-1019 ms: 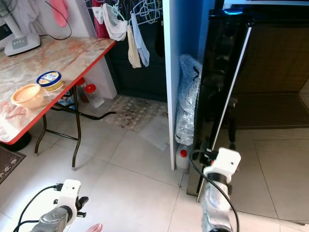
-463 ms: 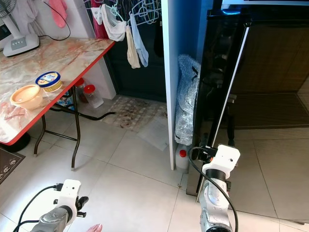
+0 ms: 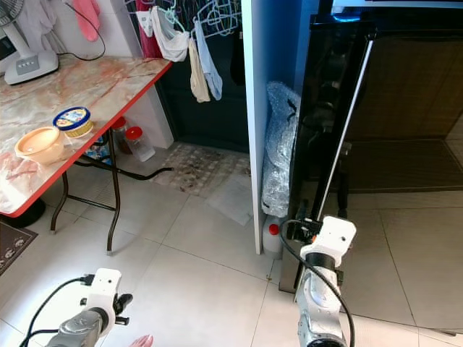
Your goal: Restocking fridge
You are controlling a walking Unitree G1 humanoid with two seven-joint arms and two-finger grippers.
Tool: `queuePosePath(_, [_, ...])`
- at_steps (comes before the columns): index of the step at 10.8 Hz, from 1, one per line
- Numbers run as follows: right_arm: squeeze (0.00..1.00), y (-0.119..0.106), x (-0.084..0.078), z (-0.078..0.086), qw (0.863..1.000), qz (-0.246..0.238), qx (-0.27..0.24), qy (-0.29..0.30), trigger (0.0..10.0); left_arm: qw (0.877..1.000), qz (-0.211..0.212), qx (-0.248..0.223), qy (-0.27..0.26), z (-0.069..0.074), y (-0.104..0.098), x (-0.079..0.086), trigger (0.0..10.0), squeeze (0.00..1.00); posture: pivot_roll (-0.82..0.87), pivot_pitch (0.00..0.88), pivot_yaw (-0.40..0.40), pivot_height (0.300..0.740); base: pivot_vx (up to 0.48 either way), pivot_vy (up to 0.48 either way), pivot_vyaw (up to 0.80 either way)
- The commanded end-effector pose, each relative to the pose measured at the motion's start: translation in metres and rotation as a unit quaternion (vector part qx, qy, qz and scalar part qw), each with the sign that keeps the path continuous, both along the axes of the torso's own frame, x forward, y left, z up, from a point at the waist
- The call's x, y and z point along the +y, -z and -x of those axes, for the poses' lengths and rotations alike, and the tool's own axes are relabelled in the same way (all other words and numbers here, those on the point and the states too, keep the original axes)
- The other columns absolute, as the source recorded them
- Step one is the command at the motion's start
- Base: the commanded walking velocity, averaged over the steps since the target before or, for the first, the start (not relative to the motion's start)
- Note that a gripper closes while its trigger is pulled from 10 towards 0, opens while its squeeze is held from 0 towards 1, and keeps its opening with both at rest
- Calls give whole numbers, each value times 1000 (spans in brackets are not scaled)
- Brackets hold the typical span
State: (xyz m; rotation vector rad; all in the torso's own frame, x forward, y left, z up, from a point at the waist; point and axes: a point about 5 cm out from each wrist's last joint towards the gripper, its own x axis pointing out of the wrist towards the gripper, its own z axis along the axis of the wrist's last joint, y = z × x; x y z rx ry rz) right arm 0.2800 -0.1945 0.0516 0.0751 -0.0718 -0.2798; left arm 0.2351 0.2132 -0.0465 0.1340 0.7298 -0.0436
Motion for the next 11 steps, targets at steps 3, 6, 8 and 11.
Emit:
queuePosePath(3, [0, 2, 7, 1, 1000, -3, 6, -13, 10000, 1000, -3, 4, -6, 3, 1, 5, 10000, 0, -203, 32, 123, 740, 166, 0, 0])
queuePosePath(6, [0, 2, 8, 1, 1000, -4, 8, -15, 10000, 1000, -3, 4, -6, 3, 1, 5, 10000, 0, -204, 33, 124, 740, 275, 0, 0])
queuePosePath(8, [0, 3, 8, 1, 1000, -5, 9, -15, 10000, 1000, -4, 4, -5, 3, 1, 5, 10000, 0, -203, 33, 124, 740, 298, 0, 0])
queuePosePath(11, [0, 3, 8, 2, 1000, -5, 11, -16, 10000, 1000, -3, 4, -5, 4, 1, 5, 10000, 0, -204, 33, 124, 740, 300, 0, 0])
